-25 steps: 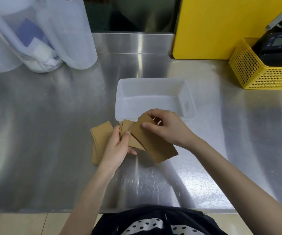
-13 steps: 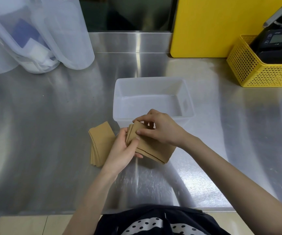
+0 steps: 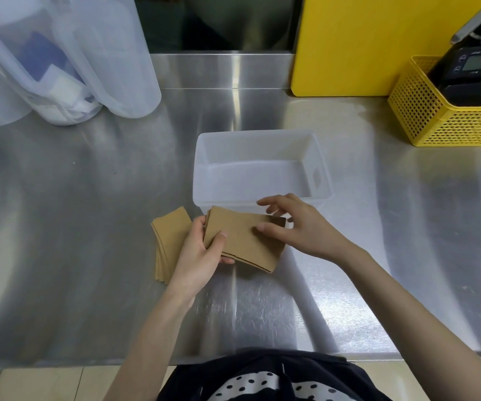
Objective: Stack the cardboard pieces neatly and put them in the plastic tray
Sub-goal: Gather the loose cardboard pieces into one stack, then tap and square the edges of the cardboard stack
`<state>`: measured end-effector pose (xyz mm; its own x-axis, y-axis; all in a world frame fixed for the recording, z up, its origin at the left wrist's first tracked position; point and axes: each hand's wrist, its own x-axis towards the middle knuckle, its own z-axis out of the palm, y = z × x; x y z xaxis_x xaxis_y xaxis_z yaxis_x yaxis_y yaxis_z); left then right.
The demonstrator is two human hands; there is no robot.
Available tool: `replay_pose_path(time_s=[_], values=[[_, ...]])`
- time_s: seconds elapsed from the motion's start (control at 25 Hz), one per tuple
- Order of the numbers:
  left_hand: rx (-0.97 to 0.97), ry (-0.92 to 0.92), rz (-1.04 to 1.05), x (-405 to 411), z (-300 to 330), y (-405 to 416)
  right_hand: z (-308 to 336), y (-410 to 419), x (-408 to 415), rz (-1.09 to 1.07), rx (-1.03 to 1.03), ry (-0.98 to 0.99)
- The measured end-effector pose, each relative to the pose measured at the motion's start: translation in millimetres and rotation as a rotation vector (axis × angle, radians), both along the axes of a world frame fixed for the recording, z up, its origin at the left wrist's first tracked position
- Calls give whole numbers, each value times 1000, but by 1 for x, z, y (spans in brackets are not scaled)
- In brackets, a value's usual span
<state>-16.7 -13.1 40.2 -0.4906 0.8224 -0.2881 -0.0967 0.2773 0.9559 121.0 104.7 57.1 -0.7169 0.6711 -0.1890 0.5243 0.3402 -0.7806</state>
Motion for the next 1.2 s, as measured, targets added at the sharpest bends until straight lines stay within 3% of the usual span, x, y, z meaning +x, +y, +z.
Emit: replay_pose_path(time_s=[0.12, 0.24, 0.6, 0.76, 1.04, 1.2], values=[[17, -17, 20, 1, -2, 0, -15, -5, 18, -54, -90, -28], [33, -15, -31, 8, -6, 1, -28, -13, 29, -139, -168, 66], [-155, 268, -125, 30, -46, 2, -58, -23, 49, -172, 91, 6], [-152, 366, -126, 30, -48, -1, -65, -29, 49, -145, 84, -9], [-212, 306, -167, 35, -53, -1, -71, -34, 48, -152, 37, -5], [-186, 363, -161, 36, -50, 3, -72, -39, 46, -196, 32, 34]])
